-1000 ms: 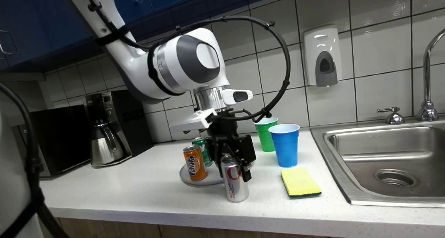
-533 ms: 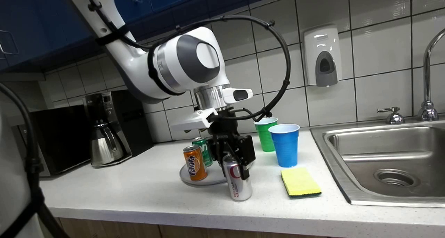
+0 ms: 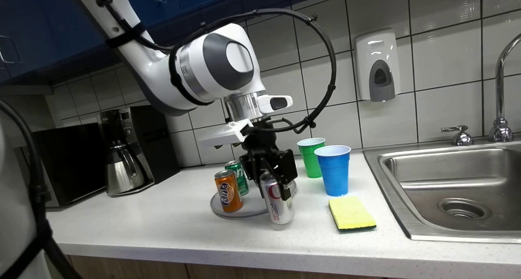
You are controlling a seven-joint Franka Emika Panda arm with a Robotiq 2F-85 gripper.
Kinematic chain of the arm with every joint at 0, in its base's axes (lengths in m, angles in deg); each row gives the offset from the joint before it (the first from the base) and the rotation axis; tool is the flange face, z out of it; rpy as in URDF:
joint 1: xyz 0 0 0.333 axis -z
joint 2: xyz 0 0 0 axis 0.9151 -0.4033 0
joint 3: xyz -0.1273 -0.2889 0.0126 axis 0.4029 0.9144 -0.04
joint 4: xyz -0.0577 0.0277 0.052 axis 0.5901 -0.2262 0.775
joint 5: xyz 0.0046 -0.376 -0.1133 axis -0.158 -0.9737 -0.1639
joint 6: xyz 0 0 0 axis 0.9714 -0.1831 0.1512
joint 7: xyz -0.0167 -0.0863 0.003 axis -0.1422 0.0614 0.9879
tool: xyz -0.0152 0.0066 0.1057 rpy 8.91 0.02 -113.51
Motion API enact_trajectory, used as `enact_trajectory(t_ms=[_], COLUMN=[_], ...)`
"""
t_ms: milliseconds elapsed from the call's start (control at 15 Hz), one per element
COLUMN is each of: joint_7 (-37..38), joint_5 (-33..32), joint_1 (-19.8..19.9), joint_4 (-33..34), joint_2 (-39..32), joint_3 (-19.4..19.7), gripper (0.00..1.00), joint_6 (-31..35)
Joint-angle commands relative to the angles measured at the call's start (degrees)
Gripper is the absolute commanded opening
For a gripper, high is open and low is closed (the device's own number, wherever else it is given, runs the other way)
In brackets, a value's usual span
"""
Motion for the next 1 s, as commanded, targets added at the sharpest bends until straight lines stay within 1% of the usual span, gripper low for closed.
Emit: enact_trajectory(t_ms=[0,600,933], joint_7=[1.87,1.5,0.98], joint_5=[-0.41,0.92,1.7], joint_1=[-0.35,-1.83,-2.74], joint_4=[-0.49,-0.4,1.48], joint_2=[3.58,6.5,5.13], joint_3=[-1.63,-4.02,-4.66], gripper=[0.39,0.39,0.39], joint_6=[-0.83,-1.47,-1.37])
